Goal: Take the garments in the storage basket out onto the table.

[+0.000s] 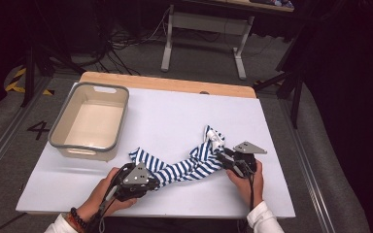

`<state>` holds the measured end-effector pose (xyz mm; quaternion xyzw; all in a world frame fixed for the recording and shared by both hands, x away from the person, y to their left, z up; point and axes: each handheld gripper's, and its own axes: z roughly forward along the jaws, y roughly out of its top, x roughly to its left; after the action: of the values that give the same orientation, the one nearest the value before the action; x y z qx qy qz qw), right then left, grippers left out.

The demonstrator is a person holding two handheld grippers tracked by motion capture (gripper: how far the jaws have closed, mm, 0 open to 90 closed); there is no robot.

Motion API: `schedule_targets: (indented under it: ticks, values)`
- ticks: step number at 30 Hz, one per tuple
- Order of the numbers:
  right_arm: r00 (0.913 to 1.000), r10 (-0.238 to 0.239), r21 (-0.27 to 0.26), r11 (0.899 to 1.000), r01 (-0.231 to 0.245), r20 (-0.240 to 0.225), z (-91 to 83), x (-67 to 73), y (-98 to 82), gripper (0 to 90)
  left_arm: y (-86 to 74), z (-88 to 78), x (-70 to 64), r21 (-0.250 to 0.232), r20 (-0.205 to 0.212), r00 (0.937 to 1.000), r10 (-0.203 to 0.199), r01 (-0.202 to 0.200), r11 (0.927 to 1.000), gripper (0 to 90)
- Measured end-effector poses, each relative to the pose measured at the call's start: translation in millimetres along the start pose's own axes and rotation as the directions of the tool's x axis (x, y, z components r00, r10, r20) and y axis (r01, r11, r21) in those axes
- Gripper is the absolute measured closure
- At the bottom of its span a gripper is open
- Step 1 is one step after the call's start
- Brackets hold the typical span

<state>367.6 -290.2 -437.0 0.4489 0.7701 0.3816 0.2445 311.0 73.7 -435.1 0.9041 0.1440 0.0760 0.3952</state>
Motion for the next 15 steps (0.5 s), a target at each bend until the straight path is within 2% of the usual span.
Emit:
schedule_targets:
  ticks: [1,4,5,6,7,8,11,12,13,14,15]
  values:
    - [1.0000,0.006,0.007,1.000,-0.006,0.005,-1.1,-1.7,-2.3,55.5,-0.1,2.7,-0.9,0.003,0.011,0.9999,0.005,-0.005,1.0000,82.7]
    - [0.9998,0.001,0.024,1.000,-0.001,0.018,-1.3,-2.2,-4.4,51.5,0.2,7.6,-3.6,0.022,0.010,0.9996,0.027,-0.028,0.9994,81.7]
    - [0.9998,-0.005,0.031,1.000,0.004,0.019,-0.9,-2.1,-5.4,50.7,0.6,7.0,-3.7,0.020,0.003,0.9995,0.032,-0.033,0.9993,80.6]
    - [0.9993,-0.018,0.035,0.999,0.017,0.034,-1.5,-1.7,-5.4,47.1,1.7,2.9,-3.2,-0.002,-0.025,0.9990,0.037,-0.037,0.9993,76.3]
    - [0.9993,-0.018,0.035,0.999,0.017,0.034,-1.5,-1.7,-5.4,47.1,1.7,2.9,-3.2,-0.002,-0.025,0.9990,0.037,-0.037,0.9993,72.9]
    - [0.9989,-0.024,0.031,0.999,0.022,0.040,-2.6,-1.1,-4.2,45.2,2.2,-0.6,-2.4,-0.012,-0.046,0.9982,0.039,-0.040,0.9991,72.9]
    - [0.9959,-0.057,-0.010,0.998,0.058,0.070,-10.1,3.0,1.7,41.1,2.0,-14.3,1.1,-0.060,-0.100,0.9943,0.036,-0.042,0.9973,63.4]
    - [0.9932,-0.084,-0.059,0.994,0.089,0.081,-17.5,7.1,6.0,42.1,1.1,-23.5,3.3,-0.084,-0.145,0.9888,0.034,-0.047,0.9954,58.4]
    - [0.9932,-0.084,-0.059,0.994,0.089,0.081,-17.5,7.1,6.0,42.1,1.1,-23.5,3.3,-0.084,-0.145,0.9888,0.034,-0.047,0.9954,55.7]
    - [0.9918,-0.098,-0.076,0.992,0.105,0.081,-20.8,9.8,8.2,43.0,0.1,-27.5,4.3,-0.086,-0.174,0.9841,0.034,-0.050,0.9950,55.7]
    - [0.9902,-0.112,-0.092,0.989,0.119,0.084,-23.9,12.9,10.4,43.9,-2.1,-32.0,6.5,-0.095,-0.179,0.9835,0.024,-0.041,0.9946,54.1]
